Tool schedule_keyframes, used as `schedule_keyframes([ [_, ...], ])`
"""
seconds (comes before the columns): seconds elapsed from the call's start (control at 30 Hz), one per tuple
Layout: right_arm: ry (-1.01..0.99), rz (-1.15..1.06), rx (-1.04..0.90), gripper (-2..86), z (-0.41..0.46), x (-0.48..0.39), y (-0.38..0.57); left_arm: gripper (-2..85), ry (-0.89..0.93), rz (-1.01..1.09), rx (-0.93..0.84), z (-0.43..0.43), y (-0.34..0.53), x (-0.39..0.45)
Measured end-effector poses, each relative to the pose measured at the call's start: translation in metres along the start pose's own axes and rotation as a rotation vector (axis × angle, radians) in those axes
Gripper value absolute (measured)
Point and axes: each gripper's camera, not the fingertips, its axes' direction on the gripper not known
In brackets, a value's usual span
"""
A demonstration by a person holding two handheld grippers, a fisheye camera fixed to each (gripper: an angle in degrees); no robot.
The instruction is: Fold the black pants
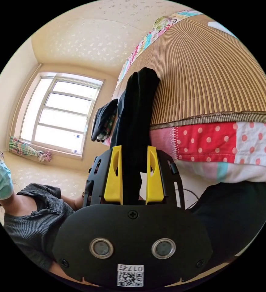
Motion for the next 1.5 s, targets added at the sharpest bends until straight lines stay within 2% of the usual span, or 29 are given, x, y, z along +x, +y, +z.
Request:
schedule_keyframes([
  [0.1, 0.03, 0.024, 0.025, 11.7, -0.013, 0.002, 0.012, 7.7, 0.148, -0.046, -0.076, -0.005, 0.0, 0.018],
  [0.17, 0.015, 0.035, 0.062, 11.7, -0.021, 0.006, 0.018, 6.3, 0.387, -0.091, -0.15, -0.005, -0.024, 0.047],
  [0.23, 0.001, 0.051, 0.093, 11.7, -0.026, 0.012, 0.021, 6.1, 0.43, 0.018, -0.158, -0.005, -0.058, 0.098],
  [0.3, -0.02, 0.056, 0.1, 11.8, -0.024, 0.012, 0.019, 6.0, 0.47, 0.126, -0.142, 0.0, -0.099, 0.15],
  [0.4, -0.036, 0.031, 0.106, 12.2, -0.015, 0.001, 0.018, 6.7, 0.608, 0.262, 0.029, 0.004, -0.165, 0.213],
  [0.47, -0.012, 0.027, 0.083, 12.4, -0.005, -0.005, 0.019, 7.2, 0.513, 0.603, 0.209, -0.012, -0.2, 0.263],
  [0.5, 0.004, 0.037, 0.053, 12.7, 0.004, -0.006, 0.02, 7.1, 0.464, 0.669, 0.225, -0.014, -0.204, 0.272],
  [0.57, 0.014, 0.055, 0.003, 13.4, 0.021, -0.003, 0.022, 7.6, 0.202, 0.725, 0.241, -0.01, -0.2, 0.286],
  [0.67, 0.022, 0.097, -0.065, 14.4, 0.049, 0.009, 0.025, 8.0, -0.021, 0.832, 0.158, 0.01, -0.164, 0.271],
  [0.83, 0.025, 0.156, -0.188, 16.9, 0.103, 0.029, 0.013, 10.3, -0.393, 0.759, 0.097, 0.026, -0.103, 0.192],
  [0.93, 0.078, 0.156, -0.24, 14.6, 0.122, 0.024, 0.007, 12.5, -0.579, 0.668, 0.099, 0.026, -0.071, 0.143],
  [1.0, 0.008, 0.091, -0.296, 9.8, 0.126, 0.017, 0.006, 13.2, -0.606, 0.62, 0.1, 0.027, -0.055, 0.117],
  [1.1, -0.088, -0.023, -0.292, 4.7, 0.108, -0.001, 0.006, 13.4, -0.536, 0.543, 0.046, 0.037, -0.033, 0.083],
  [1.17, -0.032, -0.075, -0.272, 3.9, 0.089, -0.015, 0.006, 13.2, -0.455, 0.529, 0.099, 0.039, -0.009, 0.075],
  [1.27, 0.241, -0.086, -0.207, 3.9, 0.055, -0.038, 0.01, 12.6, -0.344, 0.494, 0.024, 0.057, 0.012, 0.069],
  [1.33, 0.57, 0.002, -0.149, 4.6, 0.039, -0.048, 0.018, 12.5, -0.303, 0.496, 0.01, 0.068, 0.024, 0.065],
  [1.43, 0.639, -0.102, 0.022, 5.5, 0.039, -0.083, 0.041, 12.5, -0.312, 0.466, 0.014, 0.078, 0.034, 0.054],
  [1.5, 0.644, -0.223, 0.057, 8.1, 0.06, -0.105, 0.053, 12.5, -0.295, 0.447, 0.001, 0.085, 0.034, 0.046],
])
